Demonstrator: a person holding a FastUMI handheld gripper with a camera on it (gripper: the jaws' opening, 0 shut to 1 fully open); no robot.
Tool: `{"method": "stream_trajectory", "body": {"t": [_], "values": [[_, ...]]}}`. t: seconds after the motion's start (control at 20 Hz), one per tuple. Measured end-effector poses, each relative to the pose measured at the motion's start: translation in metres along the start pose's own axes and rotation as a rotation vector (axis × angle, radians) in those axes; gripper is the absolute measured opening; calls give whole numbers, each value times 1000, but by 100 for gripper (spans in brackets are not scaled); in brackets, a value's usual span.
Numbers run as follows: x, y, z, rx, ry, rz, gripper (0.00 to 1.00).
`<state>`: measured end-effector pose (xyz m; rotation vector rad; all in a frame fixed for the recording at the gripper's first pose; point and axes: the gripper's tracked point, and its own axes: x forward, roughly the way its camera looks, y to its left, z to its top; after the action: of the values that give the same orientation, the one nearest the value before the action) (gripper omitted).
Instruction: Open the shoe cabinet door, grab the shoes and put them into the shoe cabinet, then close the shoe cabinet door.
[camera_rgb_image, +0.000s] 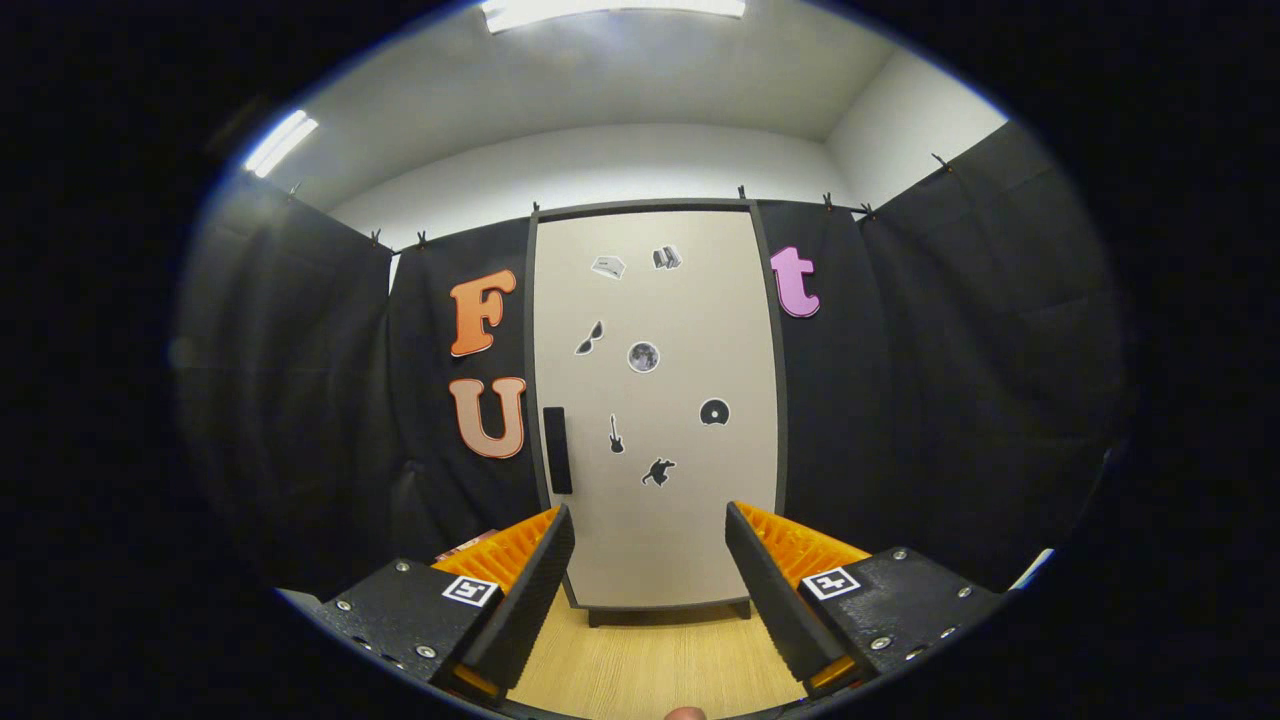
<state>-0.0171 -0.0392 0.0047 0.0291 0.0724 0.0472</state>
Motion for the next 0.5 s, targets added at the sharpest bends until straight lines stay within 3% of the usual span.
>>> {"method": "stream_trajectory", "body": {"t": [0.5], "values": [[-32, -4, -3, 3, 2, 8, 95]]}}
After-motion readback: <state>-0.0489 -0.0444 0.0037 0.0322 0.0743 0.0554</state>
